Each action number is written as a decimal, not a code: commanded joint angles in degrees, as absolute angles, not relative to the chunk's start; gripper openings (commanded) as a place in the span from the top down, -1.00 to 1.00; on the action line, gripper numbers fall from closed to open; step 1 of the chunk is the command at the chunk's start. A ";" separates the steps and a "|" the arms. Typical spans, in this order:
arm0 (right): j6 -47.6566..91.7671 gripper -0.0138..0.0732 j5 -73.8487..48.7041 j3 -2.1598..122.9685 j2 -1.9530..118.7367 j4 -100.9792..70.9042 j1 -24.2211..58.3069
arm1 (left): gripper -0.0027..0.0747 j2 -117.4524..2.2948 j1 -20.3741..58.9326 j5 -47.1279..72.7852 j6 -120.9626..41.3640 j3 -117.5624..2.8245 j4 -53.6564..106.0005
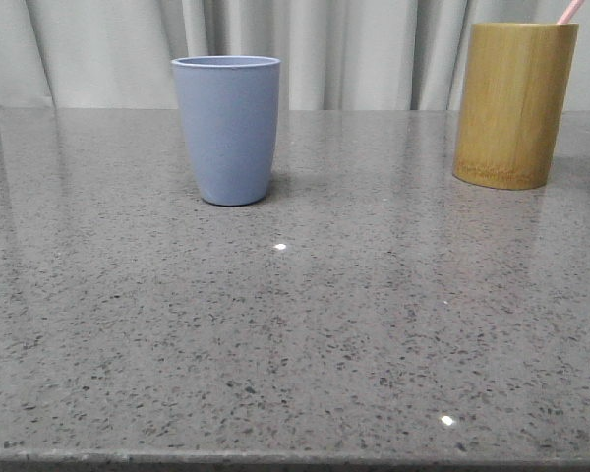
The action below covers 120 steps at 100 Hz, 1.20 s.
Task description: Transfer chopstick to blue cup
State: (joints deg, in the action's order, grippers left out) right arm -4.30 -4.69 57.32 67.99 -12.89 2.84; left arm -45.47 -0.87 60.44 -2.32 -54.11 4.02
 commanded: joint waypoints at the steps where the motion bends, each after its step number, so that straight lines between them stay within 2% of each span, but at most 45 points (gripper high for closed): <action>1: -3.82 0.79 -4.95 60.25 64.56 -12.75 2.84 | -0.37 -45.31 -0.95 56.79 -2.11 -55.49 4.51; 7: -3.01 0.77 -6.61 60.20 63.02 -12.75 2.84 | -0.37 -45.31 -0.95 56.79 -2.11 -55.49 4.51; 14: -1.16 0.64 -9.93 60.15 61.34 -12.74 2.84 | -0.37 -45.31 -0.95 56.79 -2.11 -55.49 4.51; 19: 0.31 0.47 -13.30 60.15 60.21 -12.69 2.78 | -0.37 -45.31 -0.95 56.79 -2.11 -55.49 4.51; 34: 2.54 -0.30 -23.16 60.15 57.02 -12.63 2.78 | -0.37 -45.31 -0.95 56.79 -2.11 -55.49 4.51; 38: 3.29 -0.43 -25.90 60.15 56.08 -12.36 2.78 | -0.37 -45.31 -0.95 56.79 -2.11 -55.49 4.51; 43: 4.12 -0.49 -28.82 60.00 54.89 -11.44 2.78 | -0.36 -45.31 -0.95 56.79 -2.11 -55.49 4.51; 53: 4.12 -0.45 -33.60 59.59 52.45 -9.19 2.78 | -0.27 -45.31 -0.95 56.79 -2.11 -55.49 4.51; 65: 4.12 -0.29 -37.00 57.83 48.08 -6.56 2.78 | 0.08 -45.31 -0.95 56.79 -2.11 -55.49 4.51; 74: 4.16 -0.05 -37.19 55.49 44.11 -4.30 2.78 | 0.39 -44.70 -0.95 56.79 -2.11 -55.49 4.51; 89: 4.16 0.57 -36.90 50.96 35.80 -2.02 2.78 | 0.99 -42.12 -0.95 56.18 -2.11 -55.49 4.51; 96: 4.16 0.85 -36.43 48.70 32.11 -1.85 2.78 | 0.98 -40.55 -0.95 54.93 -2.11 -55.26 4.51; 120: 4.16 0.83 -36.66 43.85 24.48 -1.85 2.78 | 0.98 -38.02 -0.95 54.27 -2.11 -55.27 4.66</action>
